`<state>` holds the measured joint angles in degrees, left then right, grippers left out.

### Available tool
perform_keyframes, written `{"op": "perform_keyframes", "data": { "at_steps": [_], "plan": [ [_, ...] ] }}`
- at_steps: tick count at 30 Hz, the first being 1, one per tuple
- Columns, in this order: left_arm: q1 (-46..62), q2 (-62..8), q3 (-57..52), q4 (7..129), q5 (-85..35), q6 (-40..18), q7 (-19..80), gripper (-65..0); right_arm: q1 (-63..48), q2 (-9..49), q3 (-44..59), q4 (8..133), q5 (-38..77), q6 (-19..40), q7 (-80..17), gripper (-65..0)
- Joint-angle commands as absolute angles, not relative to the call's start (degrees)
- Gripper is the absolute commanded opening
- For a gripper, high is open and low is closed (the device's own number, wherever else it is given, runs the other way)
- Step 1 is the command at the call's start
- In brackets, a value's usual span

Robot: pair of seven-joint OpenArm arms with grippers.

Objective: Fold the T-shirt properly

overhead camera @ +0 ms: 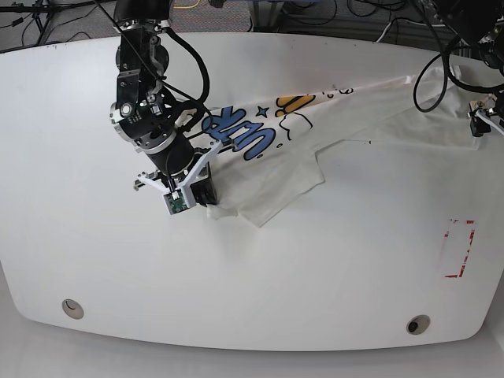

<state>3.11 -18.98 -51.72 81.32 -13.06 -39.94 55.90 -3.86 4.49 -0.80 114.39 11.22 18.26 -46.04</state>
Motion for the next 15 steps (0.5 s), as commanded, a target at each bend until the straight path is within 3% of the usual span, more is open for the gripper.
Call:
{"op": "perform_keyframes", "data": {
  "at_steps": [1,15],
  "plan": [
    [2.67,-20.72,-51.95,81.60,-13.61,-40.00,54.57,-22.2,-3.42,5.17,-0.68,115.95,12.08,18.46,-44.20,-64.3],
    [2.21,-18.90,-48.78,82.33,-13.46,-40.00,54.38,-21.9,-4.53,6.44,-0.54,115.53,12.84,18.31,-44.83,-63.8]
  ]
}}
